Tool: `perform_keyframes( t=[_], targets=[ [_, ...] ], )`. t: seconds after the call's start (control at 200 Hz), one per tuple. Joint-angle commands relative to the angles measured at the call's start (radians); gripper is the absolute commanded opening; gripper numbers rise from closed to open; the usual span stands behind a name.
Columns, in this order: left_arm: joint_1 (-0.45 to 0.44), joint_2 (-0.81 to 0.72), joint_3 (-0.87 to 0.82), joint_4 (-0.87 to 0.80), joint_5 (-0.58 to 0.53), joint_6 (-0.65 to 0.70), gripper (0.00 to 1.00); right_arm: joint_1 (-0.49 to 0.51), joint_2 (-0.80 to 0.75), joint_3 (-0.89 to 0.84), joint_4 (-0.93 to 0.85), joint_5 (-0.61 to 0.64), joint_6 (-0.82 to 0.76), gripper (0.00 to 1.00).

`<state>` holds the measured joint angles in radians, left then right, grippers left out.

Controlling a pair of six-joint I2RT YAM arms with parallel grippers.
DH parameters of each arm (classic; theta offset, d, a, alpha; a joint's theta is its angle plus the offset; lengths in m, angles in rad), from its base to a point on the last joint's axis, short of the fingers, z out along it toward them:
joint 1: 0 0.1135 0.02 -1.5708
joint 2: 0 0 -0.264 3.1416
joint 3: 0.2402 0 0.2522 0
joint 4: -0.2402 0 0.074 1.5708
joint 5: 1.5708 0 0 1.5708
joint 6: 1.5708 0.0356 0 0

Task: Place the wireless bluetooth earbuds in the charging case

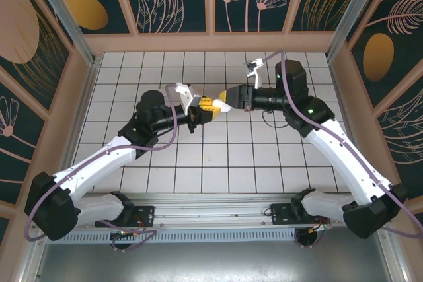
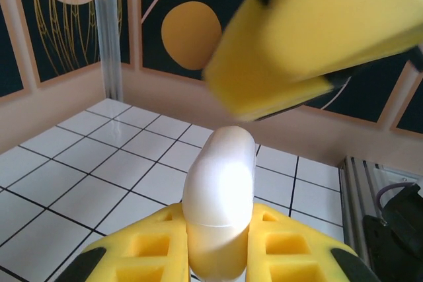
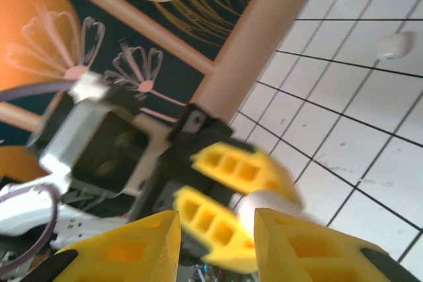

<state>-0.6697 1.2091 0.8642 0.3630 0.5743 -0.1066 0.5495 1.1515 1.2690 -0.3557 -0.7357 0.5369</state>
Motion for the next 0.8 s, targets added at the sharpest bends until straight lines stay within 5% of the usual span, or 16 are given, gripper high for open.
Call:
perform_keyframes(
  t=[0.0,0.315,0.535,0.791],
  targets=[
    [0.009,0.009,0.017,0.058,-0.015,-0.067,0.0,0.004,-0.073,-0.013,0.022,-0.056,-0.053,0.35],
    [0.076,0.019,0.064,0.096,0.104,-0.305,0.0,-0.041,-0.147,-0.112,0.06,0.158,-0.08,0.47],
    [0.093,0.064,0.156,0.121,0.27,-0.459,0.0,-0.041,-0.145,-0.194,0.183,0.125,-0.029,0.5],
    [0.093,0.064,0.179,0.111,0.326,-0.469,0.0,-0.04,-0.129,-0.203,0.269,0.058,-0.003,0.52]
  ],
)
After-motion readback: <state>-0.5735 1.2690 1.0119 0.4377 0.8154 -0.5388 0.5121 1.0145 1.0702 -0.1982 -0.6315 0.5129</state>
